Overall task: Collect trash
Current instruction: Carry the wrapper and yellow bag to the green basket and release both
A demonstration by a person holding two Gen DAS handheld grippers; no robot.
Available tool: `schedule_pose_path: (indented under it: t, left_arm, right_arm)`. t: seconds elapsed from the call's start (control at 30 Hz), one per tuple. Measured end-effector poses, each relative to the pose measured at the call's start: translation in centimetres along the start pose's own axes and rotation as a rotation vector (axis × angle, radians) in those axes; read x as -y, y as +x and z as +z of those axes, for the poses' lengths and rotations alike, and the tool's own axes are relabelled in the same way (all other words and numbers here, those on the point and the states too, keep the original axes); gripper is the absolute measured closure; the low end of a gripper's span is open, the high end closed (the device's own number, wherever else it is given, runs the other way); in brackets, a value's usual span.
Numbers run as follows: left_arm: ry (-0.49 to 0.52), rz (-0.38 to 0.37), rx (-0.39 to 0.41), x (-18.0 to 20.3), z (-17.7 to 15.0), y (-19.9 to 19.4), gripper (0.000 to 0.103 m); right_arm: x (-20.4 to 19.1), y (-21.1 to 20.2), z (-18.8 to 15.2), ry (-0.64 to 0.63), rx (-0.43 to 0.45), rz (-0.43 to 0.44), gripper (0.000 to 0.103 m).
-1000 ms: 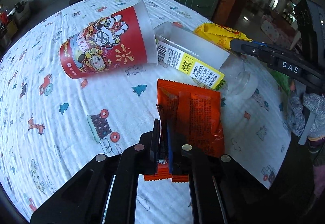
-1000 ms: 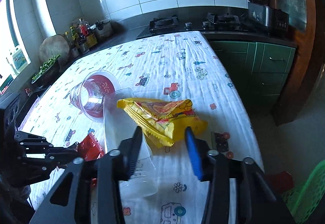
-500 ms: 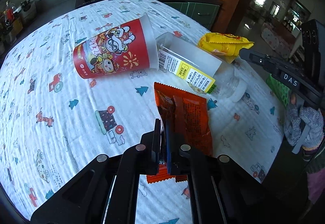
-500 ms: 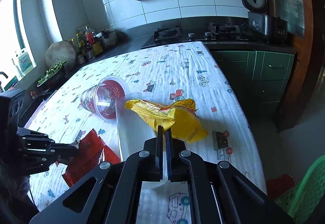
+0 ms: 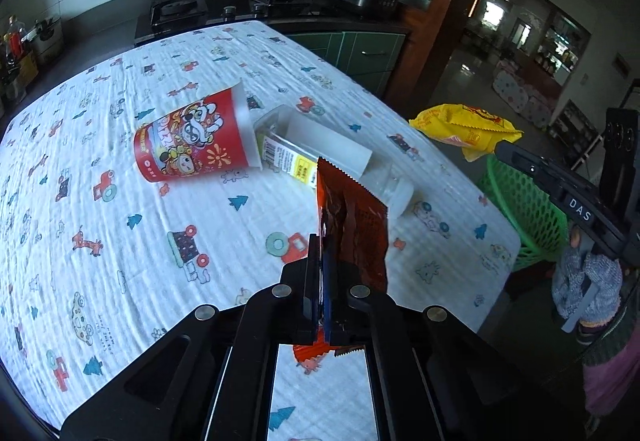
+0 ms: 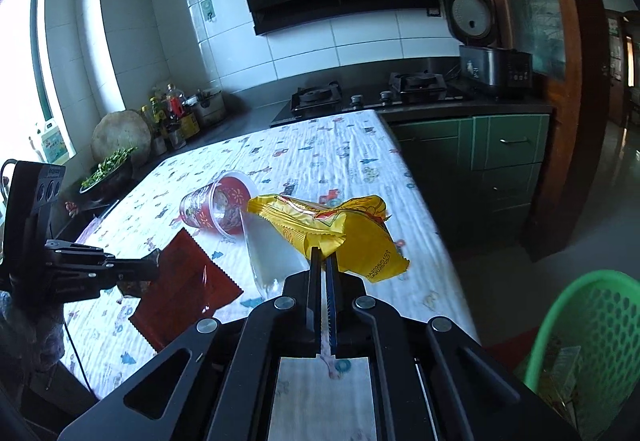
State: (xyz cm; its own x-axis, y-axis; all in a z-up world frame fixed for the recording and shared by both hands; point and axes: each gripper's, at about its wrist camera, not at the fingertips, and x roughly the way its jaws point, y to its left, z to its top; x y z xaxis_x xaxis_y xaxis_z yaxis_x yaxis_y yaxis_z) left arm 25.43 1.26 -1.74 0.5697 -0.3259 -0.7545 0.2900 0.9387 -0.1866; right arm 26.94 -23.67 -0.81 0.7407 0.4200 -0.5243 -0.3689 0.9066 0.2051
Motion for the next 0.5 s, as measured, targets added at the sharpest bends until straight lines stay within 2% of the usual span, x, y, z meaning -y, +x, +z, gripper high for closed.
schedule_pose_path:
  t: [0.27,0.5]
  left_arm:
    - [0.069,-0.086,0.015,5.4,1.0,0.2,0.103]
    - [0.14,-0.171,0.011,11.6,2.3,1.8,0.103]
  right_arm:
    - [4.6,-5.0,-2.8,0.085,0.034,-0.109,0.1]
    - [10.6,-9.7,-6.5,0.189,0.039,-0.242,0.1]
